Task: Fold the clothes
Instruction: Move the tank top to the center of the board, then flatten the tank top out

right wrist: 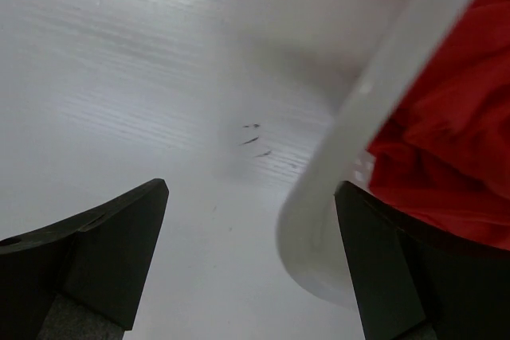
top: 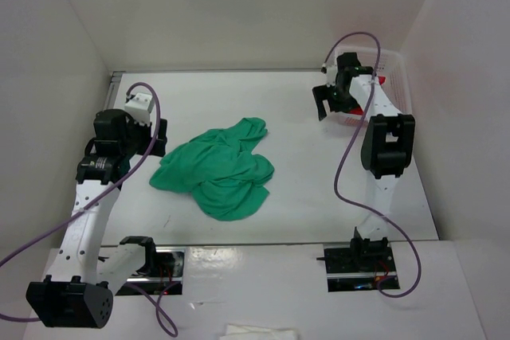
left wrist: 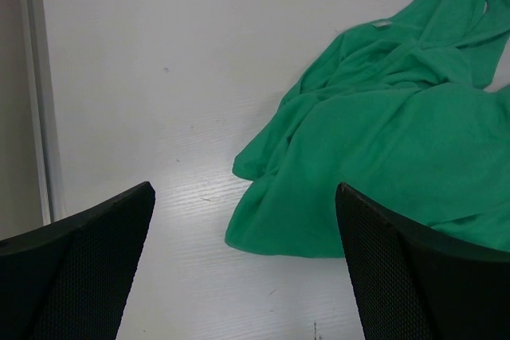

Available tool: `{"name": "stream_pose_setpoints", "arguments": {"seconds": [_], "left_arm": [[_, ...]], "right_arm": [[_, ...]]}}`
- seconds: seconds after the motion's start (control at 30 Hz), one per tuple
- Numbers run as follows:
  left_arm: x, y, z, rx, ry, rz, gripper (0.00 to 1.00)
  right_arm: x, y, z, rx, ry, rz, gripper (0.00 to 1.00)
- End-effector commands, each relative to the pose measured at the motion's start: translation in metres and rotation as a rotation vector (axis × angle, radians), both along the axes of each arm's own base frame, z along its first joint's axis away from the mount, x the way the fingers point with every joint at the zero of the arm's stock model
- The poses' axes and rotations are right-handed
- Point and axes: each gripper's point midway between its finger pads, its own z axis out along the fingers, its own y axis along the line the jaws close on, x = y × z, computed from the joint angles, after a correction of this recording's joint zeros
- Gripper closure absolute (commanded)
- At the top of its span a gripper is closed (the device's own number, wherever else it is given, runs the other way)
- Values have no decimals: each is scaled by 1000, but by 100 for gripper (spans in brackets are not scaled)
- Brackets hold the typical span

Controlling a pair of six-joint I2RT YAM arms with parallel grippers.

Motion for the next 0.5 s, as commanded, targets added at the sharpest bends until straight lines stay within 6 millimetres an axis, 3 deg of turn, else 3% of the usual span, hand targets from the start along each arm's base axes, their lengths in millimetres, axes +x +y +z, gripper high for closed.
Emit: {"name": "stream_pose_setpoints", "arguments": {"seconds": [0.0, 0.2, 0.3, 0.33, 0.37, 0.47], "left_arm": [[1, -5, 7, 0, -34, -33, 0], [1, -5, 3, 0, -25, -33, 0], [1, -5, 3, 0, -25, -33, 0], [1, -5, 3, 0, -25, -33, 0], [1, -5, 3, 0, -25, -33, 0], [-1, -5, 6, 0, -34, -33, 0]], "right_arm": [[21, 31, 36, 40, -186, 114, 6], [10, 32, 43, 45, -226, 128, 6], [6, 30, 30, 31, -198, 133, 18], [6, 28, 30, 20, -198, 126, 24], [4, 24, 21, 4, -177, 117, 43], [2, 16, 12, -40, -164, 101, 80]]}}
